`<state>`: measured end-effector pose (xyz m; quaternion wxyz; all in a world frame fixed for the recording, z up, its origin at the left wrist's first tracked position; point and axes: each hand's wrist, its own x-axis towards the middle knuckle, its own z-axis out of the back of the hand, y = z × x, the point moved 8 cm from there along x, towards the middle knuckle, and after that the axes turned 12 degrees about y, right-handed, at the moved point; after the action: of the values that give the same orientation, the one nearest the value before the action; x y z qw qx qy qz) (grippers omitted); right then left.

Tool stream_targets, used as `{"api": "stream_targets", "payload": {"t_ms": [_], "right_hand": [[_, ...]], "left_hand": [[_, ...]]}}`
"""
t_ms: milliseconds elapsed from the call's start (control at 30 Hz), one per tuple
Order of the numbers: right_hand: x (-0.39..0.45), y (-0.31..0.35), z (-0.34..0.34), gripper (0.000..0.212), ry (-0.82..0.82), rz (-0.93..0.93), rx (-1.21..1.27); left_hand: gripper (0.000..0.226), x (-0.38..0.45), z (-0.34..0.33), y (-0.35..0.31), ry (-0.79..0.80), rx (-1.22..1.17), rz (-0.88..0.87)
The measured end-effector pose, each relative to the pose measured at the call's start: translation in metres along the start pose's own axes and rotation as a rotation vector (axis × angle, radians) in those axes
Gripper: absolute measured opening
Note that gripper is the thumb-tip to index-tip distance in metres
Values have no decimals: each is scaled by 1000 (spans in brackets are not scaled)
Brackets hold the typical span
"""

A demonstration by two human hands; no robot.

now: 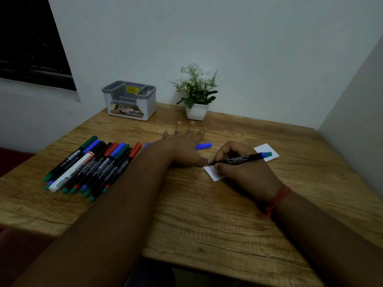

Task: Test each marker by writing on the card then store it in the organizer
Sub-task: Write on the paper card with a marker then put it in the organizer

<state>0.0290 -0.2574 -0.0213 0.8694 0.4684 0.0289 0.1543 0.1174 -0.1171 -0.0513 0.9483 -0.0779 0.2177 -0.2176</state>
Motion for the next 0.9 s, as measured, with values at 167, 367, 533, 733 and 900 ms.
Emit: {"api": "stream_targets", "payload": {"t_ms": [167,367,533,733,900], "right_hand": [[0,-2,-3,6,-22,-11,-31],[1,-2,-2,5,-36,-35,-68],[1,-2,-2,6,-40,-42,-85],[0,-3,-2,6,-36,-42,-71],[-1,-5,0,6,-53,-43,-50]], "left_hand": [[108,1,0,2,-10,39,27],[108,0,1,2,-8,45,34],[108,1,1,2,-16,39,28],[109,2,0,2,-15,29,24],[112,4,0,4,-14,35,23]]}}
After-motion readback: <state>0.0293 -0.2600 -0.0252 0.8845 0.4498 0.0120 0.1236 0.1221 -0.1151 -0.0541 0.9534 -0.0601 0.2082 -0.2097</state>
